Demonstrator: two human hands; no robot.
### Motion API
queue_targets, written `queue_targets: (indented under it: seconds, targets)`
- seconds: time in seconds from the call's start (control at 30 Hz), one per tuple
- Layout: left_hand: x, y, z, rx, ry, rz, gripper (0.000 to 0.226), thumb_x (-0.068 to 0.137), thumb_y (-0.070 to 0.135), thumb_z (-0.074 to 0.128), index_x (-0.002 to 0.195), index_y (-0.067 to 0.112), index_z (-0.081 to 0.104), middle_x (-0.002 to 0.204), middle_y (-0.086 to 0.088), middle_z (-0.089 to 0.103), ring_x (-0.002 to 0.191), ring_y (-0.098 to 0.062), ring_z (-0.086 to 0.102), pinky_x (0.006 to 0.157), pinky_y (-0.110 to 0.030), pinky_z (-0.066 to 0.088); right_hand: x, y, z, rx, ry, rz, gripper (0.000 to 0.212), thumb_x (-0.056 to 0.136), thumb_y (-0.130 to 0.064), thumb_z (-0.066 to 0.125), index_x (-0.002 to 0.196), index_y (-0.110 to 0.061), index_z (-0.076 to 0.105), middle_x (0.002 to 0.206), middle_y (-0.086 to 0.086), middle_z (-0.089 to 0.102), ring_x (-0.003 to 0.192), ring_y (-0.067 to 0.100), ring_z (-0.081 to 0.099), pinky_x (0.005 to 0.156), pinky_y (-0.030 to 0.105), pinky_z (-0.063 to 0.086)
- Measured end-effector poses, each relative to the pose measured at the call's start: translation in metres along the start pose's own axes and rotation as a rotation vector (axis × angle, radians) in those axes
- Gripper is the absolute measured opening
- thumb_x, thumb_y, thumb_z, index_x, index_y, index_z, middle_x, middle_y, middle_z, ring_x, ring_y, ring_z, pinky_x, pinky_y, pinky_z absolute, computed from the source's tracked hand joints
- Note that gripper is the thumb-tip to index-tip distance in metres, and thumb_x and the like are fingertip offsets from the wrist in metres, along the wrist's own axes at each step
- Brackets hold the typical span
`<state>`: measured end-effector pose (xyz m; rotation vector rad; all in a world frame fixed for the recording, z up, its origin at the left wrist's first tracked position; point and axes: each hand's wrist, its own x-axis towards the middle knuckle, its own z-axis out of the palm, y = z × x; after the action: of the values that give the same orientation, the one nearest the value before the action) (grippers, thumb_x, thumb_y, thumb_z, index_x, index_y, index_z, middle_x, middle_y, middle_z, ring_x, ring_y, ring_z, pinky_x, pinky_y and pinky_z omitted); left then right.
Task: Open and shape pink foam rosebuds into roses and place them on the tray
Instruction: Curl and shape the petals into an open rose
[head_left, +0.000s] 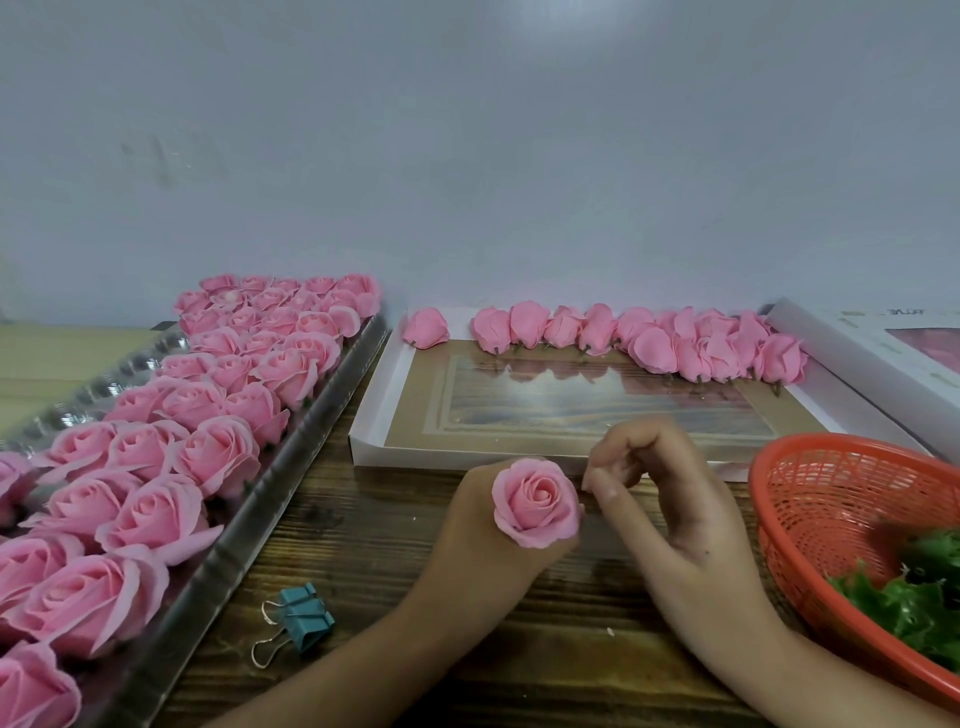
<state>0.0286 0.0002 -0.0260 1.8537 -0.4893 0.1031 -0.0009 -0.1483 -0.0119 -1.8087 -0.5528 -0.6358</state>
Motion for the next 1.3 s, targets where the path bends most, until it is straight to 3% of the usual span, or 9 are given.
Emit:
queue_targets:
  seconds: [0.17, 0.43, 0.57, 0.73, 0.87, 0.97, 1.07, 1.2, 1.3]
  targets:
    - [-0.01, -0.006, 0.0, -0.092, 0.12, -0.083, 0.06, 0.067, 0.01, 0.081, 0.088, 0.045, 0.037, 0.092, 0.026, 0.047, 0.084, 0.035, 0.042, 0.068, 0.007, 0.036, -0.001, -0.001, 0.001, 0.039, -0.049, 0.001, 0.008, 0.094, -0.022, 0.051, 0.09, -0.018, 0.057, 0.074, -0.002, 0.062, 0.073, 0.02, 0.061, 0.07, 0.031, 0.048]
    - [0.005, 0.001, -0.001, 0.043, -0.009, 0.005, 0.036, 0.072, 0.004, 0.074, 0.067, 0.032, 0.053, 0.061, 0.016, 0.058, 0.067, 0.0, 0.06, 0.062, -0.009, 0.045, 0.0, 0.004, 0.002, 0.018, -0.026, 0.071, 0.005, 0.092, -0.024, 0.053, 0.094, -0.021, 0.056, 0.073, -0.003, 0.06, 0.07, 0.014, 0.056, 0.069, 0.024, 0.045]
    - [-0.008, 0.0, -0.002, -0.103, 0.134, -0.07, 0.058, 0.069, 0.004, 0.077, 0.087, 0.043, 0.039, 0.087, 0.027, 0.05, 0.083, 0.032, 0.046, 0.067, 0.005, 0.038, -0.001, 0.01, 0.004, 0.041, -0.06, 0.151, 0.01, 0.09, -0.026, 0.06, 0.099, -0.027, 0.055, 0.08, -0.003, 0.058, 0.072, 0.012, 0.052, 0.067, 0.023, 0.044]
    - [-0.008, 0.001, -0.001, -0.1, 0.091, -0.088, 0.058, 0.069, 0.006, 0.079, 0.085, 0.045, 0.039, 0.073, 0.036, 0.061, 0.081, 0.036, 0.043, 0.064, 0.007, 0.036, -0.001, 0.008, 0.004, 0.08, -0.117, 0.121, 0.016, 0.09, -0.039, 0.058, 0.104, -0.032, 0.056, 0.081, -0.002, 0.058, 0.071, 0.02, 0.054, 0.066, 0.037, 0.047]
    - [-0.011, 0.005, -0.001, -0.05, 0.045, -0.076, 0.056, 0.07, 0.003, 0.077, 0.082, 0.042, 0.04, 0.071, 0.062, 0.04, 0.078, 0.036, 0.043, 0.063, 0.008, 0.035, -0.001, 0.009, 0.005, 0.11, -0.142, 0.12, 0.015, 0.091, -0.038, 0.058, 0.105, -0.033, 0.057, 0.079, 0.002, 0.057, 0.071, 0.021, 0.053, 0.067, 0.042, 0.046]
    - [-0.003, 0.001, -0.001, 0.032, 0.007, -0.089, 0.032, 0.077, 0.001, 0.071, 0.088, 0.026, 0.054, 0.076, 0.03, 0.066, 0.083, 0.01, 0.061, 0.067, 0.001, 0.04, -0.001, 0.01, 0.005, 0.108, -0.15, 0.132, 0.013, 0.092, -0.039, 0.057, 0.104, -0.036, 0.057, 0.077, 0.0, 0.056, 0.071, 0.019, 0.052, 0.067, 0.04, 0.045]
    - [0.008, 0.008, 0.001, 0.106, -0.115, -0.187, 0.029, 0.09, 0.003, 0.055, 0.118, -0.003, 0.05, 0.105, -0.003, 0.06, 0.099, -0.013, 0.058, 0.083, -0.009, 0.04, -0.001, 0.012, 0.005, 0.083, -0.155, 0.153, 0.008, 0.094, -0.032, 0.058, 0.101, -0.035, 0.058, 0.075, 0.0, 0.056, 0.071, 0.021, 0.052, 0.067, 0.043, 0.044]
    - [0.002, 0.014, -0.001, 0.131, -0.027, -0.012, 0.012, 0.079, 0.009, 0.071, 0.083, 0.015, 0.061, 0.072, 0.012, 0.05, 0.071, 0.003, 0.055, 0.067, -0.006, 0.043, 0.0, 0.013, 0.006, 0.057, -0.166, 0.158, 0.008, 0.094, -0.028, 0.056, 0.1, -0.033, 0.058, 0.076, 0.0, 0.056, 0.072, 0.02, 0.053, 0.067, 0.04, 0.044]
    - [0.003, 0.01, 0.0, 0.13, 0.04, 0.095, 0.043, 0.072, 0.006, 0.075, 0.061, 0.037, 0.047, 0.054, 0.02, 0.055, 0.066, 0.015, 0.054, 0.058, -0.002, 0.039, 0.0, 0.014, 0.005, 0.068, -0.148, 0.152, 0.011, 0.095, -0.029, 0.055, 0.101, -0.038, 0.057, 0.075, -0.004, 0.055, 0.073, 0.021, 0.052, 0.069, 0.038, 0.044]
